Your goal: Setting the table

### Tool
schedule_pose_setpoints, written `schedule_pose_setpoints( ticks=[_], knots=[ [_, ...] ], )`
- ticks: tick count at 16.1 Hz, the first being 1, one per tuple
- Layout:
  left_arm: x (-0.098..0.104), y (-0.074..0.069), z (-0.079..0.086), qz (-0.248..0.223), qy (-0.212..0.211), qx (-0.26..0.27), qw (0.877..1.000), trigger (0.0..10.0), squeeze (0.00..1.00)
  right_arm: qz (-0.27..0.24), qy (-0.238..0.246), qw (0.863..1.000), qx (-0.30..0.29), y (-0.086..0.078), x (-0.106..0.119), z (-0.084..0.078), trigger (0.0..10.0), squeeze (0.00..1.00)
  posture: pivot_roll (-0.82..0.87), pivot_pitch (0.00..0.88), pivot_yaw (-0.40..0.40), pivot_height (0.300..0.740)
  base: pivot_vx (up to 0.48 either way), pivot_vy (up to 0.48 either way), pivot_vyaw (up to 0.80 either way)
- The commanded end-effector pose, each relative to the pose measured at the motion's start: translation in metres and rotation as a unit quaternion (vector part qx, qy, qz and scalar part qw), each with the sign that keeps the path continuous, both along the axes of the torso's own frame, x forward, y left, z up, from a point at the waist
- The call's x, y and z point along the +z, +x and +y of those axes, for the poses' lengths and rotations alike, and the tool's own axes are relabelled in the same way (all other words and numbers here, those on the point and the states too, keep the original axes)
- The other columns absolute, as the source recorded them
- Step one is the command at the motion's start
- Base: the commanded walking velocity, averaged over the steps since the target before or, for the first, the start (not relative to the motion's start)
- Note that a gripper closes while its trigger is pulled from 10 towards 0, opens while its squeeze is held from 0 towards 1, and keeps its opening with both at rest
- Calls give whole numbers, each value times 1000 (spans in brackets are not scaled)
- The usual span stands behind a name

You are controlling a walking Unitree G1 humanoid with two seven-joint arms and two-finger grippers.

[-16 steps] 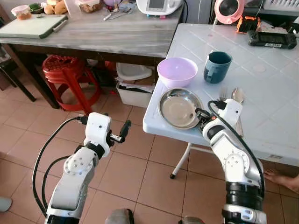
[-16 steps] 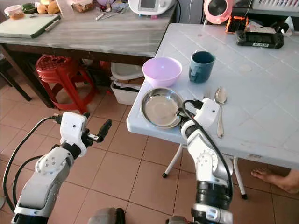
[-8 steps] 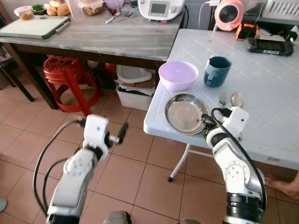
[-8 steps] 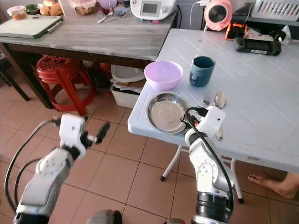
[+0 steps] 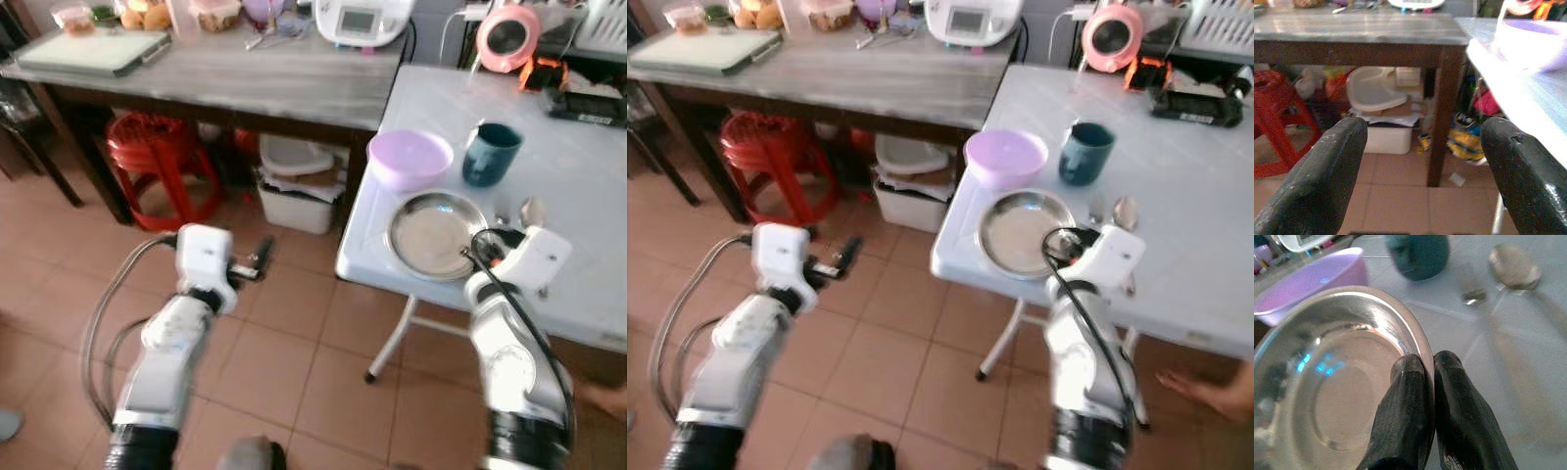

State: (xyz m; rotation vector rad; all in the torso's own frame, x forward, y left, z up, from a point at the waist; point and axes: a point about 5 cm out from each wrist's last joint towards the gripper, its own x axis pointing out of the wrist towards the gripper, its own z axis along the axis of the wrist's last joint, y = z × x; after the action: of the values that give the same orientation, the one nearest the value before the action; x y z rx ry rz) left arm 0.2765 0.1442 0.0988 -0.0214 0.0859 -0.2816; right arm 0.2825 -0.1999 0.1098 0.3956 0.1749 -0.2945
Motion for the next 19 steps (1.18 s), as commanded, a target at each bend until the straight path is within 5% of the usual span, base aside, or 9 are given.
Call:
schedule_pose_setpoints(
  ticks=[1, 5, 11, 16, 19],
  knots=[
    [0, -1, -8, -1, -11, -10, 1000, 10000, 0, 37, 23, 999, 8, -5, -16, 4, 10000, 0, -46, 0, 37, 740, 0, 480, 0],
    [1, 2, -8, -13, -13, -4, 1000, 10000, 0, 36, 39, 999, 0, -6, -21, 6, 10000, 0, -33, 0, 29, 740, 0, 479, 0],
    [10, 10, -8, -56, -3, 13, 998, 10000, 0, -27, -75, 996, 40, 7, 5, 19, 10000, 0, -31, 0, 35, 740, 0, 387, 0],
    [14, 6, -10, -68, -27, -10, 997, 10000, 0, -54, -107, 992, 26, 1, 10, 8, 10000, 0, -34, 0, 36, 740, 0, 0, 0],
    [10, 0, -3, -66, -22, 6, 998, 10000, 0, -76, -170, 982, 36, -9, 16, 3, 10000, 0, -36, 0, 38, 740, 379, 0, 0]
  ],
)
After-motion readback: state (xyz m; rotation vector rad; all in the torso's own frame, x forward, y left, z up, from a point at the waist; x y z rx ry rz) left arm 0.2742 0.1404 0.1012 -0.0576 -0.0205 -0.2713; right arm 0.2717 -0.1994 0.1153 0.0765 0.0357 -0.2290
